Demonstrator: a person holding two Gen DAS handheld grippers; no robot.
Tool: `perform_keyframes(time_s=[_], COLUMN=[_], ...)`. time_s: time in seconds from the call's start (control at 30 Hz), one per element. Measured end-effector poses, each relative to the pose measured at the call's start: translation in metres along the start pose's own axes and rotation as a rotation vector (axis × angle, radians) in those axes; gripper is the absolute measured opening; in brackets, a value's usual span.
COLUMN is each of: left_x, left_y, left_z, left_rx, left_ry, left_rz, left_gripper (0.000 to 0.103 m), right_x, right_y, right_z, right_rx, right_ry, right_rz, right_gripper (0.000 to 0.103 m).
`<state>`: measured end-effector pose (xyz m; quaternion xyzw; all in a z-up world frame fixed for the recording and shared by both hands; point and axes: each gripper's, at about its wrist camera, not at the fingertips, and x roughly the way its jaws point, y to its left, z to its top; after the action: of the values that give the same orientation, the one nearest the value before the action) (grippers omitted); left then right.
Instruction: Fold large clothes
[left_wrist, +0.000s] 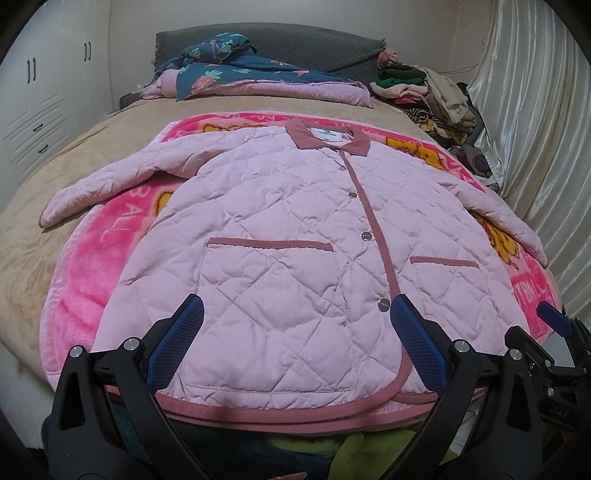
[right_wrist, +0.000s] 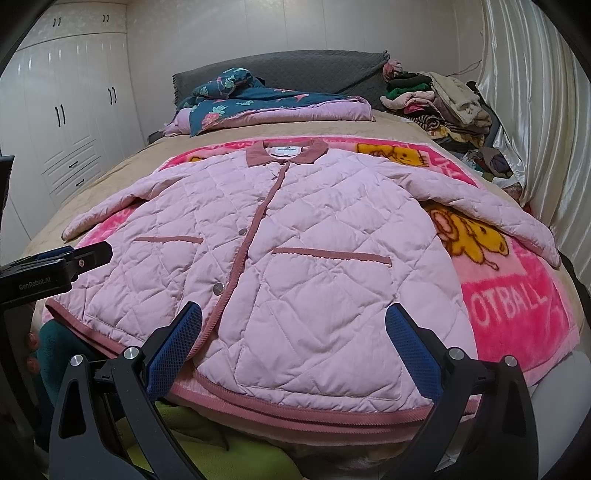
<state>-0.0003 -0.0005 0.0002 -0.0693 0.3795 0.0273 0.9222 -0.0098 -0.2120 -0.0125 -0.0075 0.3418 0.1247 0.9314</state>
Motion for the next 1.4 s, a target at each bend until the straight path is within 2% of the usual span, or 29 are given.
perform_keyframes(time_s=[0.43,0.6,1.07,1.4], left_x=[-0.006,0.009,0.037,0.063], left_y=[-0.004,-0.002,-0.005,-0.026], left_z=[0.006,0.011,0.056,0.097], left_rx=[-0.001,-0.006,-0.019,0.004], left_ry=[0.008,0.008,0.008,0.009], left_rz=[0.002,0.005,0.014,0.003], left_gripper=[0.095,0.095,0.095,0.095], right_x=[0.004,0.01,0.042,0.072], right_y=[-0.005,0.0,-0.002,-0.039], right_z=[0.004,0.013,0.051,0.094], right_rx=[0.017,0.013,0.013,0.097], right_ry=[0.008,0.01,0.015,0.003], right_rz=[0.009,0.013,0.017,-0.008], right_gripper=[0.099,0.099,0.099,0.099])
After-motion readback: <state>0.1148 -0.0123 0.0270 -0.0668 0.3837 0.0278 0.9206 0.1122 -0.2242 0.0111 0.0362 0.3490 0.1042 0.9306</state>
